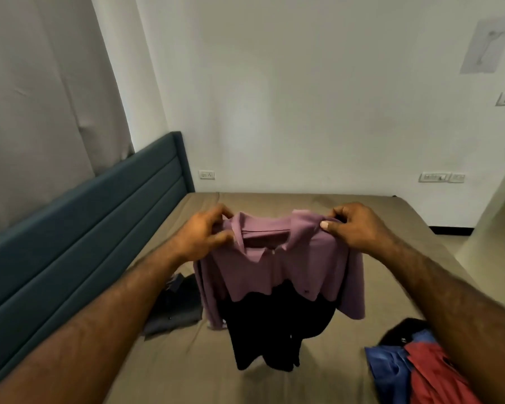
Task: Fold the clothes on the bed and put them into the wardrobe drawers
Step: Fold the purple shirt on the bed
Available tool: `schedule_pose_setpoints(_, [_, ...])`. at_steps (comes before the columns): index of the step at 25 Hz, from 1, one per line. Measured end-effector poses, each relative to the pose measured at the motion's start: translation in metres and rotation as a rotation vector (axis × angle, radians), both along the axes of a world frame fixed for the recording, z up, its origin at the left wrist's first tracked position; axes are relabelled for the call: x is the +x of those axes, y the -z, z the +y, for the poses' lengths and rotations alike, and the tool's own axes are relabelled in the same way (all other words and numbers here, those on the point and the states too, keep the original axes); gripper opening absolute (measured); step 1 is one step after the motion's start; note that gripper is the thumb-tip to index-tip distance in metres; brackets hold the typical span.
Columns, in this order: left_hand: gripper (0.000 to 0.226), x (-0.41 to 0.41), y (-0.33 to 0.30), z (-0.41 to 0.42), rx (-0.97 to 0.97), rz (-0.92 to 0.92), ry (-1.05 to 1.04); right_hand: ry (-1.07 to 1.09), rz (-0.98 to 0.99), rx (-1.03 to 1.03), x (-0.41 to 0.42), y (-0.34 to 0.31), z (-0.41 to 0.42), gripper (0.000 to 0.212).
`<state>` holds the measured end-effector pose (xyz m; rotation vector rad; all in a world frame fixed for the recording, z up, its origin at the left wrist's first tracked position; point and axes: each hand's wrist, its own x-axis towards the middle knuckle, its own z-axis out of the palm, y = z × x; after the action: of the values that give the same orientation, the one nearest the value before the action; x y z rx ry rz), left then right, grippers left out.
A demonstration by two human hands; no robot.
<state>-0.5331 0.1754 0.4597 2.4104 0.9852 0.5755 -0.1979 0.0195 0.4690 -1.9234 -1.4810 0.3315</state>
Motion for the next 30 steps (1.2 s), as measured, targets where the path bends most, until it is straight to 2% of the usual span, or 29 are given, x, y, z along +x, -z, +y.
schedule_pose_setpoints(1, [0.036,0.002,-0.016,0.005,0.173,0.174,0.044,0.022,-0.073,0.024,0.007,-0.011,0.003,0.02])
schedule_pose_setpoints(2, [0.038,0.003,-0.029,0.011,0.307,0.251,0.059,0.027,-0.097,0.064,0.013,-0.021,0.004,0.018])
schedule_pose_setpoints(3, [0.033,0.003,-0.045,0.014,0.359,0.205,0.056,0.027,-0.086,0.1,0.02,-0.033,0.004,0.014])
schedule_pose_setpoints(4, [0.026,0.003,-0.057,0.019,0.335,0.075,0.039,0.024,-0.045,0.136,0.028,-0.042,0.004,0.01])
schedule_pose_setpoints(6, [0.012,0.0,-0.076,0.021,0.169,-0.227,-0.014,0.028,0.07,0.183,0.035,-0.06,0.0,0.014])
schedule_pose_setpoints(7, [0.011,-0.001,-0.079,0.023,0.101,-0.306,-0.032,0.044,0.139,0.179,0.036,-0.063,-0.002,0.019])
schedule_pose_setpoints(8, [0.012,-0.002,-0.083,0.023,0.087,-0.307,-0.049,0.068,0.19,0.16,0.036,-0.065,-0.003,0.023])
schedule_pose_setpoints(10, [0.011,-0.001,-0.085,0.03,0.137,-0.103,-0.092,0.105,0.17,0.06,0.037,-0.063,-0.001,0.024])
schedule_pose_setpoints(12, [0.014,0.003,-0.092,0.036,0.165,0.178,-0.128,0.108,0.008,-0.05,0.04,-0.068,0.003,0.018])
schedule_pose_setpoints(13, [0.016,0.006,-0.102,0.036,0.187,0.227,-0.164,0.128,-0.083,-0.03,0.042,-0.078,0.002,0.015])
schedule_pose_setpoints(14, [0.018,0.009,-0.111,0.033,0.236,0.195,-0.214,0.175,-0.143,0.05,0.042,-0.087,0.001,0.013])
schedule_pose_setpoints(17, [0.018,0.025,-0.135,0.021,0.43,-0.346,-0.355,0.314,-0.152,0.593,0.029,-0.103,-0.006,0.015])
schedule_pose_setpoints(18, [0.019,0.031,-0.128,0.022,0.451,-0.373,-0.328,0.315,-0.19,0.71,0.024,-0.092,-0.008,0.016])
schedule_pose_setpoints(19, [0.02,0.038,-0.121,0.016,0.45,-0.275,-0.25,0.254,-0.271,0.637,0.016,-0.081,-0.011,0.016])
schedule_pose_setpoints(20, [0.018,0.043,-0.101,0.016,0.452,0.056,-0.196,0.186,-0.375,0.368,0.014,-0.063,-0.009,0.013])
schedule_pose_setpoints(21, [0.015,0.04,-0.085,0.016,0.433,0.329,-0.232,0.167,-0.474,0.068,0.017,-0.049,-0.008,0.011])
schedule_pose_setpoints(22, [0.016,0.031,-0.073,0.02,0.438,0.404,-0.32,0.198,-0.484,-0.072,0.025,-0.041,-0.008,0.012])
schedule_pose_setpoints(25, [0.022,0.018,-0.074,0.029,0.257,0.131,-0.501,0.259,-0.092,0.096,0.052,-0.037,-0.012,0.014])
schedule_pose_setpoints(27, [0.018,0.03,-0.08,0.028,0.189,0.101,-0.542,0.22,0.203,0.121,0.044,-0.034,-0.025,0.017])
schedule_pose_setpoints(29, [0.009,0.056,-0.066,0.018,-0.025,-0.034,-0.532,0.181,0.473,0.186,0.028,-0.012,-0.043,0.019])
schedule_pose_setpoints(30, [0.01,0.068,-0.057,0.013,-0.17,-0.138,-0.508,0.169,0.544,0.243,0.02,-0.005,-0.052,0.02])
